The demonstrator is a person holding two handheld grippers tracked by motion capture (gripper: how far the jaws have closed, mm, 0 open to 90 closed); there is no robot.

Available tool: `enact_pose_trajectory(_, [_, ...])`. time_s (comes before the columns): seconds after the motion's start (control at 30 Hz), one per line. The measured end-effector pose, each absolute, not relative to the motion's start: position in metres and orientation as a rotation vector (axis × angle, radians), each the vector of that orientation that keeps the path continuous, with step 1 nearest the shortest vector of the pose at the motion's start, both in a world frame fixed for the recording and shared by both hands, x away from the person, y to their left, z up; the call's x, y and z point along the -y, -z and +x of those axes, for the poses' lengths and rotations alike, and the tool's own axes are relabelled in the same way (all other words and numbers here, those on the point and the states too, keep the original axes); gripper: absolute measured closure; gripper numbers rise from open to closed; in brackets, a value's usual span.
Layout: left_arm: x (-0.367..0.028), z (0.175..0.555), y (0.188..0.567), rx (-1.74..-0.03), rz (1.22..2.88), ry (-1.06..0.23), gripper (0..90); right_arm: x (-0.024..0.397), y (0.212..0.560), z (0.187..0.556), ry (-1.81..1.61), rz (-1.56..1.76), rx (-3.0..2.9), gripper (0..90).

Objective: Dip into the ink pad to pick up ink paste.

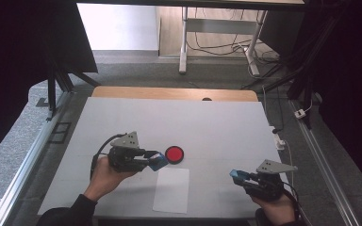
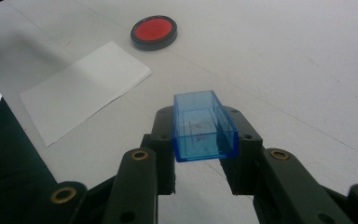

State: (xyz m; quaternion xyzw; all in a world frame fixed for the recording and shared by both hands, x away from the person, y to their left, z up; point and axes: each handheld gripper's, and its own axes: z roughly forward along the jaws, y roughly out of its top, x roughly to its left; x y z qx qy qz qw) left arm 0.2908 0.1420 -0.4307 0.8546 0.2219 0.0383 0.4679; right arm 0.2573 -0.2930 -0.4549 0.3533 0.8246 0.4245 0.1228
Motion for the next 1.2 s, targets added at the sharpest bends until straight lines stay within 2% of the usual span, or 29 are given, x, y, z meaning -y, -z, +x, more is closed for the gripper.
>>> enact_pose_trajectory(0.53, [-0.132, 0.313, 0.429, -0.620, 2.133, -0.115, 70.4, 0.294, 0.455, 0.256, -1.218, 1.034, -2.409, 69.1])
enact_pose_trajectory(1.2, [-0.102, 0.351, 0.437, -0.619, 2.208, -0.138, 70.4, 0.296, 0.453, 0.248, -1.219, 1.027, -2.400, 69.0])
